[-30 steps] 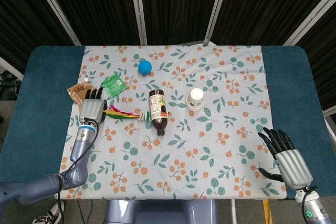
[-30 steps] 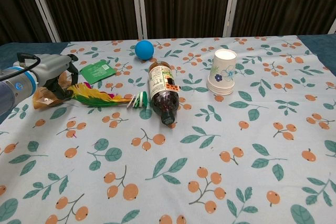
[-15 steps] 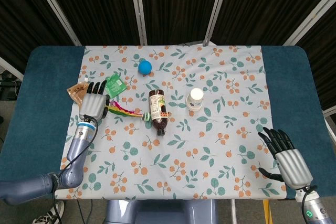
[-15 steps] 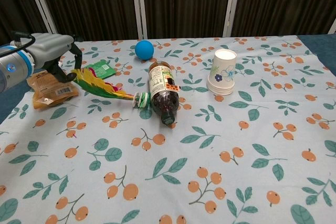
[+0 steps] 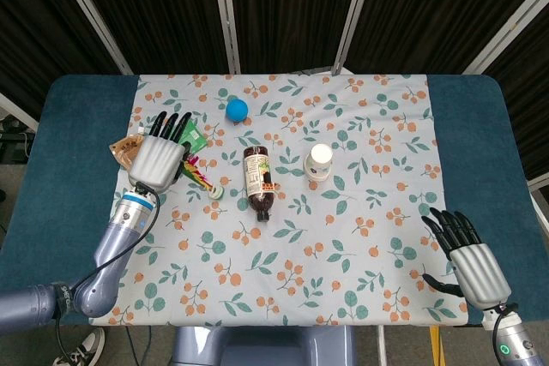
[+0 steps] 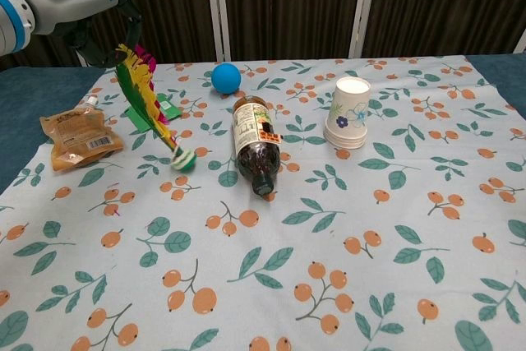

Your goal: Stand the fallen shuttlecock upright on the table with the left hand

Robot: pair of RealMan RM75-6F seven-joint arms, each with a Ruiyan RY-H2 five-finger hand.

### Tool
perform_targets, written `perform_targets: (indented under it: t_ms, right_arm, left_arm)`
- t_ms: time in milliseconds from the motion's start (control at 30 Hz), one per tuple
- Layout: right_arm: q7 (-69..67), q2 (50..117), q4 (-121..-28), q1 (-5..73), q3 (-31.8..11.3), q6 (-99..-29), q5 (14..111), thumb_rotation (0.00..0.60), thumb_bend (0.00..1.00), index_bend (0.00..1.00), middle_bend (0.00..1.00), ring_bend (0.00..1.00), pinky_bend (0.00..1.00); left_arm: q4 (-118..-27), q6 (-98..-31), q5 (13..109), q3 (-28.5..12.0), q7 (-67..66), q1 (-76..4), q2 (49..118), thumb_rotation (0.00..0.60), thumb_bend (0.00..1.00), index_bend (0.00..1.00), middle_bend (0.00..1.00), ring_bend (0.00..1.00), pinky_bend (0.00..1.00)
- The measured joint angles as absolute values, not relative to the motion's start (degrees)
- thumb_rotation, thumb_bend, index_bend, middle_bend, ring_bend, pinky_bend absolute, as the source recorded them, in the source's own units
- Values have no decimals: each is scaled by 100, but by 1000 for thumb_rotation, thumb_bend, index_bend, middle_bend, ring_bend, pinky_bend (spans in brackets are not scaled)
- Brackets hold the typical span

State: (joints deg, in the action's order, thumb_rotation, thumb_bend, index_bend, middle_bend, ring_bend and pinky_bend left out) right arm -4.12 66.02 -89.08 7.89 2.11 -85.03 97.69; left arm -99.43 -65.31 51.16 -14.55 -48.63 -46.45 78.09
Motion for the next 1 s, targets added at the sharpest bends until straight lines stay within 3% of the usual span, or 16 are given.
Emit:
perform_targets:
  t_ms: [1000]
  right_arm:
    - [-363, 6617, -8905, 789, 212, -8500, 9774, 600, 51, 78, 0, 0, 0]
  left_arm:
    - [-10737, -6776, 5903, -937, -4532, -4464, 7210, 600, 570, 637, 0, 0, 0]
